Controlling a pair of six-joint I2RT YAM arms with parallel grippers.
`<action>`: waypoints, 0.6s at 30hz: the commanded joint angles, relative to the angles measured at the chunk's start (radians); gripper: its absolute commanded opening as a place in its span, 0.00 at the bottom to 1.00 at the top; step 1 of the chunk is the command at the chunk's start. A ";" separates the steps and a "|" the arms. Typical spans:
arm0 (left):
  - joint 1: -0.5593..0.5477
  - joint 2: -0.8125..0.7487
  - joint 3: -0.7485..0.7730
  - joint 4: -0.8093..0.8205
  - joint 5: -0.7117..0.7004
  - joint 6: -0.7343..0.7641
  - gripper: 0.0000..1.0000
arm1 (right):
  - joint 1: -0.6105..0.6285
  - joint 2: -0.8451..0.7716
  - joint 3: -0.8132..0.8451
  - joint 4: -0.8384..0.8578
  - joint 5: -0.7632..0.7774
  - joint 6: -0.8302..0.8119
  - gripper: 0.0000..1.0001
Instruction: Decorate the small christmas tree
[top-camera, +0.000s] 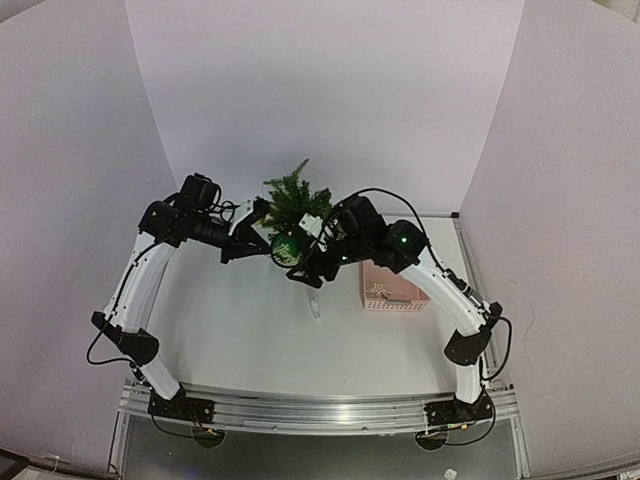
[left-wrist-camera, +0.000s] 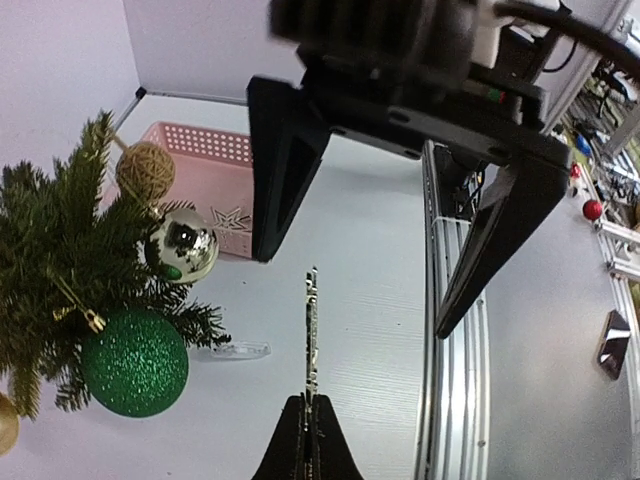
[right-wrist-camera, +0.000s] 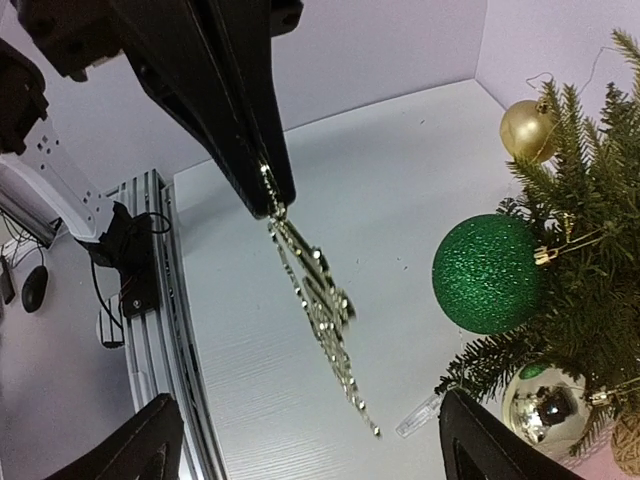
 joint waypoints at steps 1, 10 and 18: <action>0.039 -0.084 -0.114 0.219 0.047 -0.266 0.00 | -0.056 -0.119 -0.052 0.151 -0.027 0.129 0.88; 0.124 -0.118 -0.313 0.735 0.174 -0.736 0.00 | -0.138 -0.280 -0.249 0.444 0.090 0.315 0.91; 0.135 -0.117 -0.520 1.258 0.125 -1.014 0.00 | -0.161 -0.324 -0.371 0.525 0.123 0.312 0.92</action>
